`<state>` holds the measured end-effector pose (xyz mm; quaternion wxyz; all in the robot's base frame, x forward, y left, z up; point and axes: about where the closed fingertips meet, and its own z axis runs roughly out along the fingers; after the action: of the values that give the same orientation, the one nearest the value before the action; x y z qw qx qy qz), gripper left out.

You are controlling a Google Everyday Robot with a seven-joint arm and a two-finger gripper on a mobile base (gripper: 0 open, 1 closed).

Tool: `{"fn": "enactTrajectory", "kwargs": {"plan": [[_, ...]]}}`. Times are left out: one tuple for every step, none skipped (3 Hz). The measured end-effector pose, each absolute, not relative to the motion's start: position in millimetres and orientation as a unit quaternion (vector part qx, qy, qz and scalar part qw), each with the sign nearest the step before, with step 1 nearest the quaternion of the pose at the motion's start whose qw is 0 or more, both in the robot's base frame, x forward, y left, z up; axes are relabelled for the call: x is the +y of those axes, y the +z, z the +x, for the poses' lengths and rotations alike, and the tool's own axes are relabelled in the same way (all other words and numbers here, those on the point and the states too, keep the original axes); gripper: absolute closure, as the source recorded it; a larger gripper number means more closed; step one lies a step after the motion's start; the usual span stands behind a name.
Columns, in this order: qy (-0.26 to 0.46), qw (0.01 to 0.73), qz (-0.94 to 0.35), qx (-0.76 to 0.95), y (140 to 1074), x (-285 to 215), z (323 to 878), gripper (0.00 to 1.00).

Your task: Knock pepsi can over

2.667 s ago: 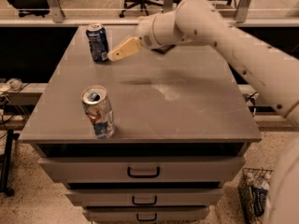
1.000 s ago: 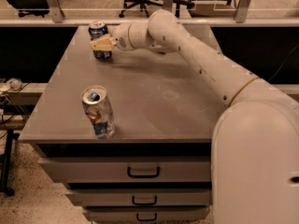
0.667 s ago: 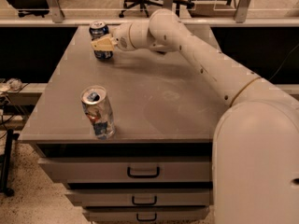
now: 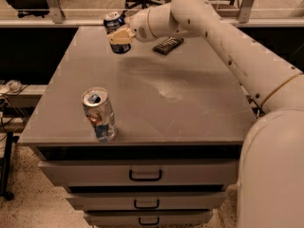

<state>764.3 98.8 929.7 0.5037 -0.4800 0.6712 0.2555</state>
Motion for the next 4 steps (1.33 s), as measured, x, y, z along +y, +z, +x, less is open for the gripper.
{"fn": "enactTrajectory", "kwargs": {"plan": [[0.229,0.446,-0.52,0.692,929,67,731,1.0],[0.19,0.369,-0.556,0.72,911,41,698,1.0],[0.141,0.295,-0.583,0.744,894,12,673,1.0],[0.09,0.247,-0.595,0.759,890,-15,662,1.0]]}}
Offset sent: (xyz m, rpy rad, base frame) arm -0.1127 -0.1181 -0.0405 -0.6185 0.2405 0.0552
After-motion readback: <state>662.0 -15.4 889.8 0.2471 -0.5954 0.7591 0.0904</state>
